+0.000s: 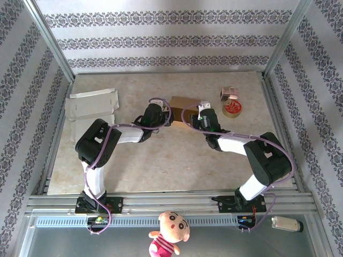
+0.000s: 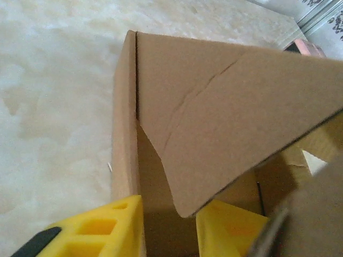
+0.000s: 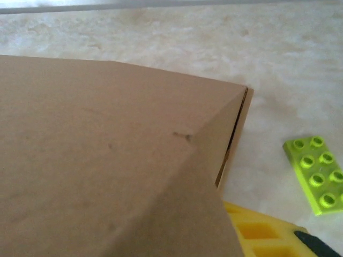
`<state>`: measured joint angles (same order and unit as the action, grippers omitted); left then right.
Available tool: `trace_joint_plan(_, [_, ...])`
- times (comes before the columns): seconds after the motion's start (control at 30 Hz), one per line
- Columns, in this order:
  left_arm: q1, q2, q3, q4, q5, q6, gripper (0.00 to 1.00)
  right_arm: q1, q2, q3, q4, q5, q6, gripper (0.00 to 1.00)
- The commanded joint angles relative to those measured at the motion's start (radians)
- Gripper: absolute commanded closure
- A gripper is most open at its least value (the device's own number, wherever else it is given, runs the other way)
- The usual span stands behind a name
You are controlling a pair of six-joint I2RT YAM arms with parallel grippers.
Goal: Fold the paper box
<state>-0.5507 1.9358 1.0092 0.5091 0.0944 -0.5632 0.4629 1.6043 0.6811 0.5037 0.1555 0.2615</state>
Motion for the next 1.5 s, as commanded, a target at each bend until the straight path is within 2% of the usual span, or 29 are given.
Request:
trace_joint_plan(0.0, [-0.023, -0.040, -0.038, -0.029, 0.003, -0.018, 0.63, 0.011, -0.062, -0.036, -0.004, -0.020, 0.014, 0.54])
trace_joint_plan(0.13, [-0.035, -0.075, -0.069, -0.022, -0.004, -0.026, 0.50, 0.014, -0.128, -0.079, -0.018, -0.034, 0.029, 0.41])
trace_joint_plan(0.3, [-0.046, -0.137, -0.111, -0.022, -0.025, -0.034, 0.41, 0.011, -0.233, -0.141, -0.030, -0.103, 0.017, 0.26])
trace_joint_plan(0.4, [-0.059, -0.191, -0.145, -0.026, -0.040, -0.045, 0.41, 0.008, -0.320, -0.159, -0.080, -0.168, 0.012, 0.22])
trace_joint_plan(0.57, [-0.101, -0.333, -0.211, -0.089, -0.081, -0.064, 0.42, 0.010, -0.529, -0.198, -0.176, -0.268, 0.076, 0.21])
trace_joint_plan(0.67, [-0.128, -0.470, -0.222, -0.195, -0.118, -0.073, 0.43, 0.010, -0.676, -0.192, -0.263, -0.283, 0.132, 0.19])
trace_joint_plan(0.73, [-0.132, -0.559, -0.176, -0.369, -0.190, -0.083, 0.46, -0.001, -0.754, -0.143, -0.354, -0.258, 0.163, 0.14])
trace_joint_plan(0.8, [-0.123, -0.601, -0.091, -0.541, -0.283, -0.066, 0.49, -0.036, -0.778, -0.074, -0.453, -0.235, 0.203, 0.10])
trace_joint_plan(0.87, [-0.085, -0.604, -0.021, -0.614, -0.279, -0.030, 0.49, -0.121, -0.730, 0.020, -0.527, -0.301, 0.263, 0.10])
trace_joint_plan(0.9, [-0.052, -0.587, 0.016, -0.632, -0.233, -0.026, 0.49, -0.180, -0.675, 0.072, -0.567, -0.366, 0.303, 0.12])
trace_joint_plan(1.0, [0.070, -0.465, 0.168, -0.684, 0.031, -0.068, 0.48, -0.300, -0.491, 0.242, -0.653, -0.549, 0.353, 0.15])
trace_joint_plan(1.1, [0.125, -0.282, 0.379, -0.796, 0.249, -0.093, 0.53, -0.339, -0.291, 0.382, -0.707, -0.666, 0.359, 0.23])
trace_joint_plan(1.17, [0.137, -0.174, 0.499, -0.851, 0.352, -0.114, 0.57, -0.342, -0.185, 0.449, -0.730, -0.718, 0.375, 0.26])
trace_joint_plan(1.3, [0.144, -0.074, 0.543, -0.795, 0.426, -0.187, 0.57, -0.338, -0.063, 0.469, -0.712, -0.725, 0.425, 0.33])
trace_joint_plan(1.47, [0.150, -0.035, 0.482, -0.733, 0.466, -0.240, 0.54, -0.309, 0.025, 0.449, -0.703, -0.783, 0.442, 0.42])
